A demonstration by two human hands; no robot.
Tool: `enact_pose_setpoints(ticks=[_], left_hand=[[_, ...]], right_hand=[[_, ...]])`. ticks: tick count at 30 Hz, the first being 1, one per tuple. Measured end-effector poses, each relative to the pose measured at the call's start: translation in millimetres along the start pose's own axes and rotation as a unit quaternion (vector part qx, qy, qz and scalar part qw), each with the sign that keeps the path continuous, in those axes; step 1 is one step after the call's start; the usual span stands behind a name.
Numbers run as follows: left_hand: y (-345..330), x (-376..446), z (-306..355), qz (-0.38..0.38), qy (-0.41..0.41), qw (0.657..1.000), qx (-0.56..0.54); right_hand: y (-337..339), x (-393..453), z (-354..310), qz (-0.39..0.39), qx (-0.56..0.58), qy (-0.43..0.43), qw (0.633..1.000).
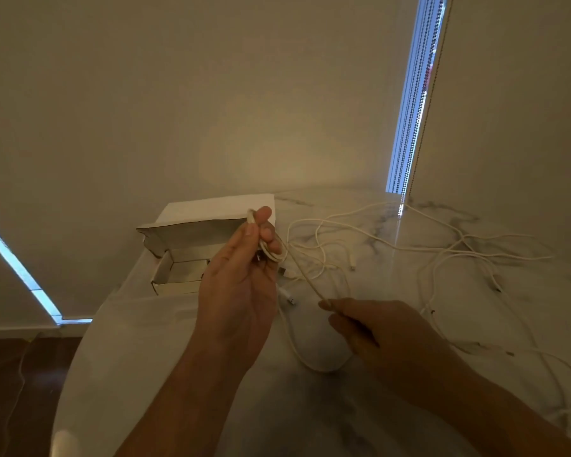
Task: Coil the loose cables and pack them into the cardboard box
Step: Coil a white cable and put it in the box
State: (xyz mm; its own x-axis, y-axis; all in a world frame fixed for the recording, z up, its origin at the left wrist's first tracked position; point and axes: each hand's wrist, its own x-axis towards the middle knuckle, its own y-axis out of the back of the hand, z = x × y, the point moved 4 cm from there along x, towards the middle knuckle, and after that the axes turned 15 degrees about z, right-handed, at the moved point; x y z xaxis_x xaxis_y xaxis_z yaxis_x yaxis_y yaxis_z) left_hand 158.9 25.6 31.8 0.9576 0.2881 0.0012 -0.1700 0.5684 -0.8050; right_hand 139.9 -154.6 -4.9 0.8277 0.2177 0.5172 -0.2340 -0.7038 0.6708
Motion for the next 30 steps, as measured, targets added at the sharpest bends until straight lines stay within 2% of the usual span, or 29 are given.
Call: enact_pose_setpoints(ticks=[3, 7, 9, 11, 15, 19, 20, 23, 27, 30], left_hand=[[2, 1, -8, 0.006, -0.008, 0.998, 0.061], [4, 1, -16, 0.01, -0.053, 0.98, 0.193], [3, -4, -17, -0.02, -0.107, 0.941, 0.319], [1, -8, -19, -0.061, -0.152, 0.883, 0.44], [1, -12, -27, -0.152, -0.18, 0.789, 0.567], [3, -16, -35, -0.199, -0.164, 0.737, 0.624], [3, -17, -35, -0.201, -0.158, 0.732, 0.632], [0, -21, -33, -0.212, -0.13, 0.742, 0.623], [-4, -24, -31, -0.251, -0.144, 0.702, 0.65], [-3, -24, -30, -0.242, -0.165, 0.681, 0.672]], right_hand=[[-4, -4, -9, -0.039, 0.0, 0.031, 0.999], [-2, -4, -20, -0.038, 0.01, 0.078, 0.996], [1, -4, -23, -0.026, 0.026, 0.092, 0.995], [4, -4, -25, -0.01, 0.032, 0.109, 0.993], [8, -3, -22, 0.036, 0.019, 0.131, 0.991], [18, 1, -14, 0.077, -0.007, 0.139, 0.987], [21, 2, -13, 0.086, -0.02, 0.142, 0.986], [29, 7, -8, 0.124, -0.049, 0.141, 0.981], [31, 9, -2, 0.132, -0.083, 0.133, 0.979], [30, 9, 3, 0.126, -0.096, 0.123, 0.98]])
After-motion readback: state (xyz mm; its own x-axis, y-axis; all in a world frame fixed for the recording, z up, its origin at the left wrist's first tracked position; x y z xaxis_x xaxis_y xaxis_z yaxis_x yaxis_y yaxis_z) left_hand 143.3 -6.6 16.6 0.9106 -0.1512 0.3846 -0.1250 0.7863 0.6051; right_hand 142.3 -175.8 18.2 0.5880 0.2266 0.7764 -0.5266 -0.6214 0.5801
